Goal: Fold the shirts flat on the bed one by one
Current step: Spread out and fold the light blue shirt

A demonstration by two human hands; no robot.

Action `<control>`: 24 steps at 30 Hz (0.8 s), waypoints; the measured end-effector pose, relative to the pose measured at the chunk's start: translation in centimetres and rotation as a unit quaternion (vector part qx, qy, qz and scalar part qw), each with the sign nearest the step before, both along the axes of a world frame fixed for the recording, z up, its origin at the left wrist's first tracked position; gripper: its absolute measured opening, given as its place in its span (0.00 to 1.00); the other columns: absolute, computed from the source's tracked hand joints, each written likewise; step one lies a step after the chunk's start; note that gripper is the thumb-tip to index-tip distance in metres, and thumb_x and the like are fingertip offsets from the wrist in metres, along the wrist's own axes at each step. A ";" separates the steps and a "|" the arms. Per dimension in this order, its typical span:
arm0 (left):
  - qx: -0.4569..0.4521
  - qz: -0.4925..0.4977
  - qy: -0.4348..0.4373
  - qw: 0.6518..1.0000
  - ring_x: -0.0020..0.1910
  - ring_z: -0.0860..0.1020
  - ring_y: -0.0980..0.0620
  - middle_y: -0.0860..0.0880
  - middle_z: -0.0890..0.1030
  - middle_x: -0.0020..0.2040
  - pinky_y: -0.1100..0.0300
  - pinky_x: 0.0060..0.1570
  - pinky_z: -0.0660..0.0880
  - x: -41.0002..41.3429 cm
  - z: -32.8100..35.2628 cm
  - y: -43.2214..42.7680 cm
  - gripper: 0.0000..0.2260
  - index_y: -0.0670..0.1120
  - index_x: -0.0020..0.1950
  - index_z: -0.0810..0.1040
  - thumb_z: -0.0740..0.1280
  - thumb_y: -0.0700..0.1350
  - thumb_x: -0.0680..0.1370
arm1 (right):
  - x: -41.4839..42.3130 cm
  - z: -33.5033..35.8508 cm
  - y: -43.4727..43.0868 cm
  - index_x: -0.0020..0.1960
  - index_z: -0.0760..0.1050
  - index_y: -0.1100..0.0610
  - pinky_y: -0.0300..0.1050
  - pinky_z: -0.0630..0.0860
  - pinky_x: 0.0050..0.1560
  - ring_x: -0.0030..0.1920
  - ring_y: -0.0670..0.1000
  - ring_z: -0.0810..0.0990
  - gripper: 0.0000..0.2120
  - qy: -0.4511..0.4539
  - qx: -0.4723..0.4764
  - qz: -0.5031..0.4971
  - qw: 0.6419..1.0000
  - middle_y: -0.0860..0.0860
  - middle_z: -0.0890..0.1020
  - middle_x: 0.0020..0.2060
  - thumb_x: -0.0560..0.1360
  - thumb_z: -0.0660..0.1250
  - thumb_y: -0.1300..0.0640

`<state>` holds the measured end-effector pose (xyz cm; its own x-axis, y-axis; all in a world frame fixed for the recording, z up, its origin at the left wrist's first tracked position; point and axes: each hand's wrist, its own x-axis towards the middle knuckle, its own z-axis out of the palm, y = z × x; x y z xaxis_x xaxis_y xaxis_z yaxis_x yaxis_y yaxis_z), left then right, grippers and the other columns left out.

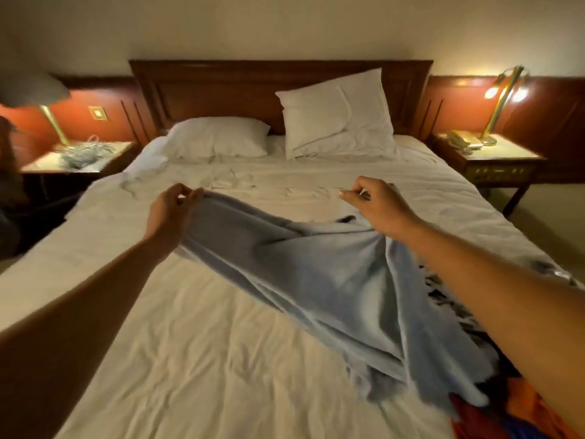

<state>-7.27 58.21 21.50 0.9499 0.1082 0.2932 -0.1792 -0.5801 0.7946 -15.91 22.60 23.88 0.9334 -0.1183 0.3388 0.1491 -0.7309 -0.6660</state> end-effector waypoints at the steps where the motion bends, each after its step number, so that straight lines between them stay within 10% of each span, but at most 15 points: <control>1: 0.048 -0.001 0.021 0.999 0.44 0.76 0.46 0.46 0.82 0.45 0.55 0.38 0.69 0.4 0.2 2.1 0.10 0.51 0.48 0.78 0.66 0.57 0.80 | 0.5 0.7 1.8 0.35 0.67 0.54 0.47 0.68 0.35 0.29 0.48 0.68 0.18 0.005 0.001 0.006 1.000 0.49 0.70 0.27 0.79 0.68 0.48; 11: 0.197 -0.321 0.155 0.913 0.74 0.62 0.45 0.47 0.60 0.76 0.49 0.74 0.61 -3.6 -11.1 0.0 0.41 0.58 0.80 0.57 0.74 0.60 0.72 | 1.2 -6.4 12.6 0.31 0.64 0.57 0.44 0.73 0.39 0.25 0.38 0.72 0.24 0.044 0.051 0.058 0.996 0.43 0.65 0.22 0.80 0.66 0.48; 16: 0.121 -0.349 0.152 0.917 0.64 0.76 0.52 0.52 0.80 0.64 0.59 0.63 0.69 -5.9 -21.2 -3.3 0.08 0.48 0.54 0.82 0.67 0.50 0.81 | -2.5 -15.6 10.0 0.46 0.81 0.55 0.45 0.77 0.45 0.39 0.47 0.81 0.27 0.084 0.060 0.071 0.992 0.53 0.83 0.39 0.67 0.68 0.31; 19: -0.049 -0.323 0.185 0.927 0.46 0.83 0.50 0.47 0.86 0.44 0.54 0.50 0.76 -7.2 -24.8 -3.4 0.11 0.42 0.43 0.77 0.62 0.41 0.84 | -6.0 -19.8 6.5 0.50 0.81 0.45 0.41 0.77 0.44 0.44 0.47 0.81 0.30 0.131 -0.022 0.070 0.989 0.48 0.83 0.43 0.58 0.71 0.26; 24: 0.248 -0.393 0.191 0.865 0.66 0.70 0.53 0.54 0.71 0.68 0.57 0.67 0.66 -10.8 -29.6 -0.7 0.25 0.51 0.72 0.70 0.71 0.55 0.77 | -10.9 -23.9 2.8 0.55 0.77 0.54 0.42 0.72 0.42 0.47 0.49 0.77 0.30 0.229 -0.281 0.052 0.931 0.46 0.79 0.47 0.64 0.77 0.34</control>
<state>-18.08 57.55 -8.13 0.7101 -0.6645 -0.2328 -0.4525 -0.6840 0.5722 -26.77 25.41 0.00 0.9916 0.0556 -0.1165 0.0320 -0.9803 -0.1948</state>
